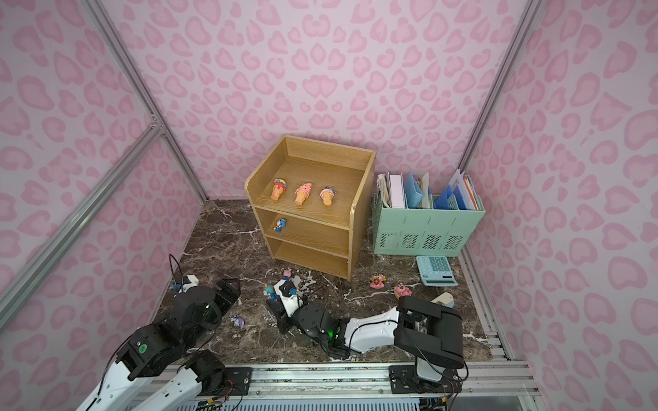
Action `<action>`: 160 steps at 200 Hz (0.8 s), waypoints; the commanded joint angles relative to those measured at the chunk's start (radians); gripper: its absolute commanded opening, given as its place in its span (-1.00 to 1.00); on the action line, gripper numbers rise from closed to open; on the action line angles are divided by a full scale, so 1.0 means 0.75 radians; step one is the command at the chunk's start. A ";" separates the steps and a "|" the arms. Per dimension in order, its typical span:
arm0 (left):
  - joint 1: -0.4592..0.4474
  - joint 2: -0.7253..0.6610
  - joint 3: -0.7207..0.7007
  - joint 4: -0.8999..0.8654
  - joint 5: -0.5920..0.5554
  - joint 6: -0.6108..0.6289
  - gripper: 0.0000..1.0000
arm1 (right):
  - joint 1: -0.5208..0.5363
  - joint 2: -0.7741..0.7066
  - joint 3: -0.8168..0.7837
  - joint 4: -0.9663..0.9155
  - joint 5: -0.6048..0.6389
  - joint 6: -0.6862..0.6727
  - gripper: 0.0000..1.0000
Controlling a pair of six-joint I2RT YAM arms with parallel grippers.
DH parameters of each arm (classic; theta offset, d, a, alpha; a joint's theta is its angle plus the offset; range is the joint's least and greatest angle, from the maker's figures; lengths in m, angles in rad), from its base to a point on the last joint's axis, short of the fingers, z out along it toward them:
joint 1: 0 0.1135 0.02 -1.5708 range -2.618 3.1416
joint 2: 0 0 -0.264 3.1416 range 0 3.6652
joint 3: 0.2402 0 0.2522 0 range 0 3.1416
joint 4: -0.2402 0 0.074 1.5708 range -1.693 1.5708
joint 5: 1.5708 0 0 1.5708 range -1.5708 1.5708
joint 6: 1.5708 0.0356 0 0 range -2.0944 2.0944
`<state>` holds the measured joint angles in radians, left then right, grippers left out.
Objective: Organize plastic toys on shelves
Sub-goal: Pick up the plastic toy at the center of the board, then place the plastic toy on the shelf.
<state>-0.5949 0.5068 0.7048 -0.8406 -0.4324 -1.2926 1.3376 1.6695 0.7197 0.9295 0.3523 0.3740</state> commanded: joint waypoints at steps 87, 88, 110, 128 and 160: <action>0.358 -0.002 -0.139 0.120 0.218 0.238 0.84 | -0.224 0.135 0.305 -0.071 0.476 0.232 -0.65; 0.358 -0.003 -0.138 0.120 0.220 0.239 0.84 | -0.225 0.138 0.310 -0.071 0.480 0.231 -0.65; 0.363 -0.019 -0.146 0.115 0.230 0.245 0.84 | -0.242 0.209 0.383 -0.066 0.587 0.240 -0.64; 0.366 -0.029 -0.154 0.113 0.235 0.259 0.84 | -0.262 0.269 0.453 -0.085 0.637 0.259 -0.64; 0.376 -0.055 -0.156 0.100 0.247 0.281 0.84 | -0.297 0.352 0.556 -0.083 0.671 0.248 -0.63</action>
<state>-0.3191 0.4770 0.5888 -0.7601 -0.2573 -1.1137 1.1294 1.9015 1.0874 0.8574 0.7956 0.5556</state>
